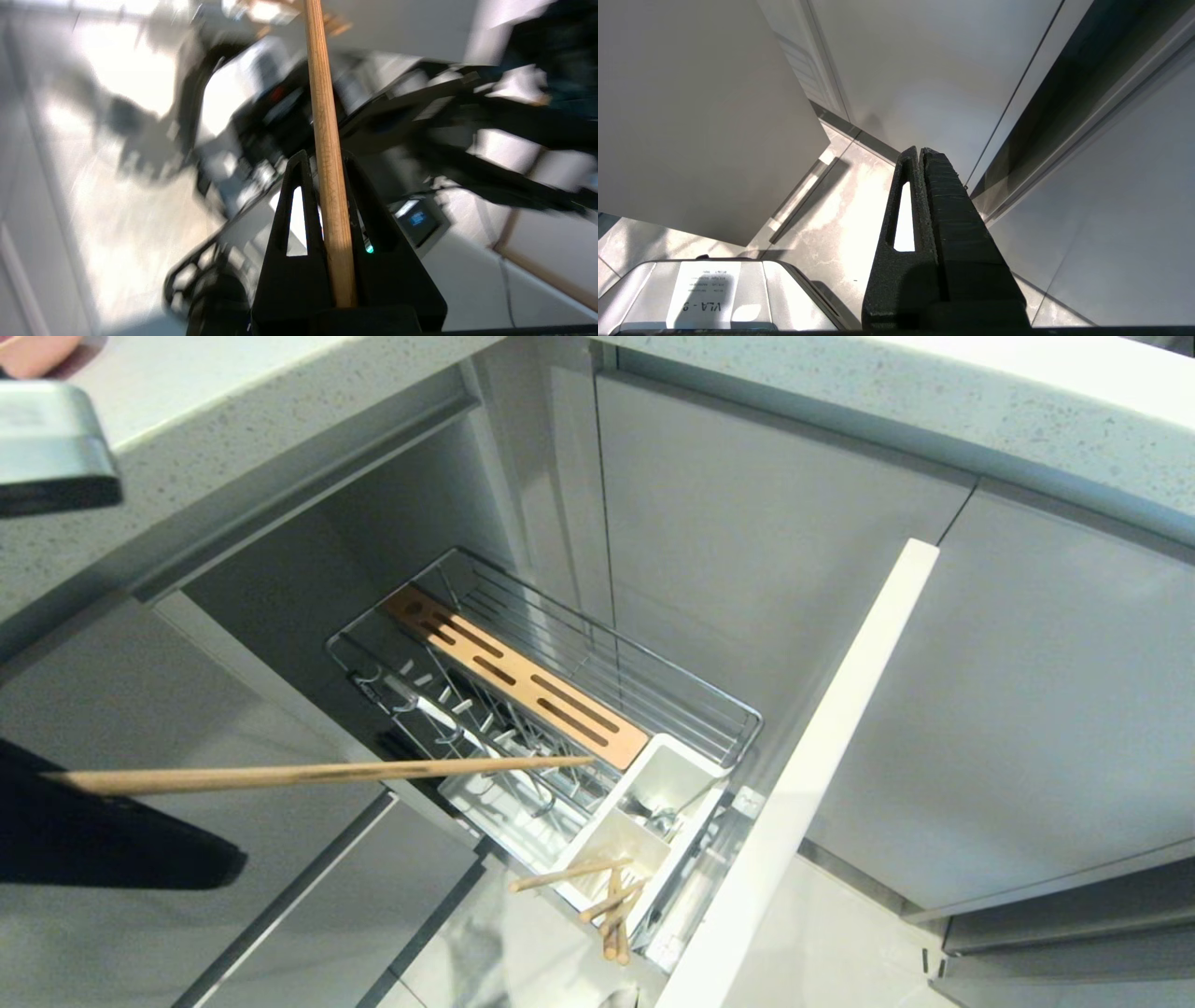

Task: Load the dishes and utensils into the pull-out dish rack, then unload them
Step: Take the chopsticks out of the cupboard

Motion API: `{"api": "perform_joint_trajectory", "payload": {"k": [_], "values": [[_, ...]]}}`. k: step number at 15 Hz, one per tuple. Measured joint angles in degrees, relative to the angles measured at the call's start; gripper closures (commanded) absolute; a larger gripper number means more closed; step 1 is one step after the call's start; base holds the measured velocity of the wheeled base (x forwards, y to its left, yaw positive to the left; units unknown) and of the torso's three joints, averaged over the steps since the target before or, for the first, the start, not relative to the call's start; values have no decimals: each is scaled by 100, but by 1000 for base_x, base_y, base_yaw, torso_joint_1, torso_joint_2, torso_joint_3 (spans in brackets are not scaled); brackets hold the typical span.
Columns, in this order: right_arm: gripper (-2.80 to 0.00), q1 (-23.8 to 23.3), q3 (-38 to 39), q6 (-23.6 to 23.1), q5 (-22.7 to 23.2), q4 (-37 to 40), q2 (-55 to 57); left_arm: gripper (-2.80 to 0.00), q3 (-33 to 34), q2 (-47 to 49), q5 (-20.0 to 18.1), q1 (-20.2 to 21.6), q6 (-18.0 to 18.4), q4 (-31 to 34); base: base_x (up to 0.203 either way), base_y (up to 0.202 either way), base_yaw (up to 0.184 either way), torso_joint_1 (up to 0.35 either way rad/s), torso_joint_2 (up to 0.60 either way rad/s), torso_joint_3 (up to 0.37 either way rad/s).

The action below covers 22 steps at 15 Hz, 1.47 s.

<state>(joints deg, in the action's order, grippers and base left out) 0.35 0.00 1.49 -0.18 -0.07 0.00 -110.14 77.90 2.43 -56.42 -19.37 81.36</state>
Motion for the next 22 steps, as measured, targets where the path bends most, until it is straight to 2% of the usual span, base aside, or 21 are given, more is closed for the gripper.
{"api": "perform_joint_trajectory", "payload": {"k": [3,5,7,9,12,15,18,20,22], "values": [[0,-2,0,0,0,0,0,0,5,-653,-216,148,261,-885,0,0,0,0,0,0],[0,-2,0,0,0,0,0,0,5,-1006,-318,617,482,-1596,0,0,0,0,0,0],[0,-2,0,0,0,0,0,0,2,-1278,-703,1381,678,-2218,0,0,0,0,0,0],[0,-2,0,0,0,0,0,0,-2,-1527,-1201,2374,807,-2806,0,0,0,0,0,0],[0,0,0,0,0,0,0,0,-6,-1804,-1484,4057,769,-3488,0,0,0,0,0,0],[0,-2,0,-1,0,0,0,0,-6,-2009,-1518,6086,358,-3971,0,0,0,0,0,0],[0,-2,0,-1,0,0,0,0,63,-2152,-1395,8062,-362,-4176,0,0,0,0,0,0],[0,-2,0,0,2,0,0,0,208,-2226,-1248,8962,-1006,-4250,0,0,0,0,0,0],[0,-2,0,-1,0,0,0,0,470,-2237,-1172,9565,-1550,-4264,0,0,0,0,0,0]]}}
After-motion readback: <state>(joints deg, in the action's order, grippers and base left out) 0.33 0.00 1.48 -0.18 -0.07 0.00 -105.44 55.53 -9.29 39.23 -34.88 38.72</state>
